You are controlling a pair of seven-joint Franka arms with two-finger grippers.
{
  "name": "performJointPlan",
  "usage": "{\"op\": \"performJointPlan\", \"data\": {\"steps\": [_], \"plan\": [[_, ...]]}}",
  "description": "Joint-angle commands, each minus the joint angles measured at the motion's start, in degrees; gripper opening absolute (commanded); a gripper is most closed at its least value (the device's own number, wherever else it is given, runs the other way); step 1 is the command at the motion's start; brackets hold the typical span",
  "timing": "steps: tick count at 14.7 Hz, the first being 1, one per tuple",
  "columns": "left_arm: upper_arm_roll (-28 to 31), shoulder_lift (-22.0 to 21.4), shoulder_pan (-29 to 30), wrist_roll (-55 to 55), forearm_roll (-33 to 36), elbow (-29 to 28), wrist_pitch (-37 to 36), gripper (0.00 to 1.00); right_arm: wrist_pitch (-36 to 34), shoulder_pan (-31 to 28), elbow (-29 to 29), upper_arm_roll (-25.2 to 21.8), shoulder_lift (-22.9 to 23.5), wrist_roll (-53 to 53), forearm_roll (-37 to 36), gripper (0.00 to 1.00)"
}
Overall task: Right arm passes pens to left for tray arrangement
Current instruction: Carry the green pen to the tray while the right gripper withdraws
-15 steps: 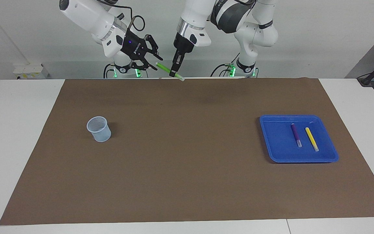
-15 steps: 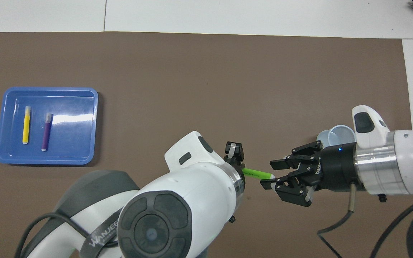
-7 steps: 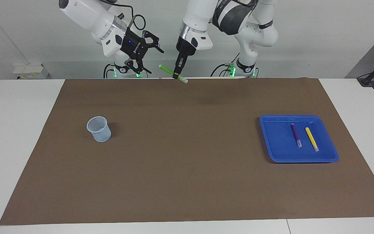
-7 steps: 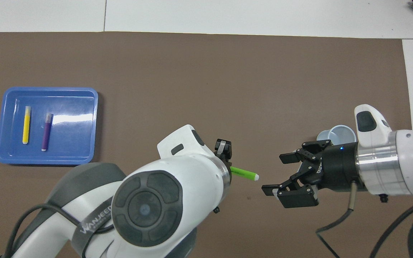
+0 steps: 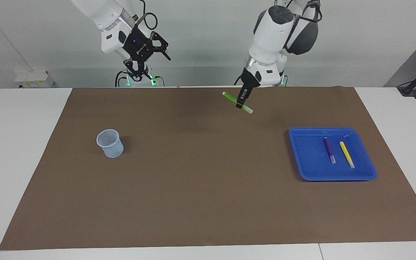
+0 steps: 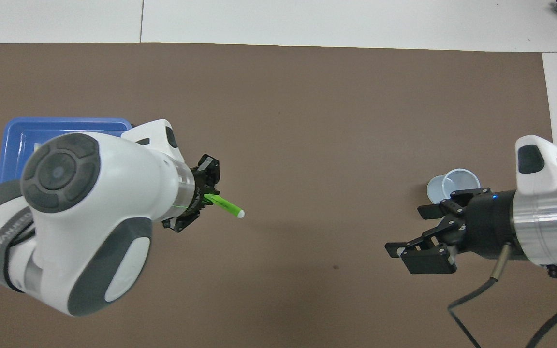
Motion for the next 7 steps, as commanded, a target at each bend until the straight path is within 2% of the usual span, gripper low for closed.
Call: {"op": "performJointPlan", "data": {"steps": [1, 4, 7], "plan": [[-0.39, -3.69, 9.13, 17.37, -2.16, -4.23, -2.99, 0.0, -2.41, -4.26, 1.72, 0.22, 0.15, 0.75, -3.8, 1.0], [0.04, -3.08, 16.61, 32.77, -3.04, -4.23, -4.85, 0.0, -2.94, -5.06, 3.83, 0.49, 0.76, 0.84, -11.52, 1.0], [0.13, 0.42, 22.33, 46.57, -2.26, -4.06, -4.33, 0.0, -3.2, -5.15, 4.1, 0.4, 0.77, 2.06, -15.23, 1.0]]}}
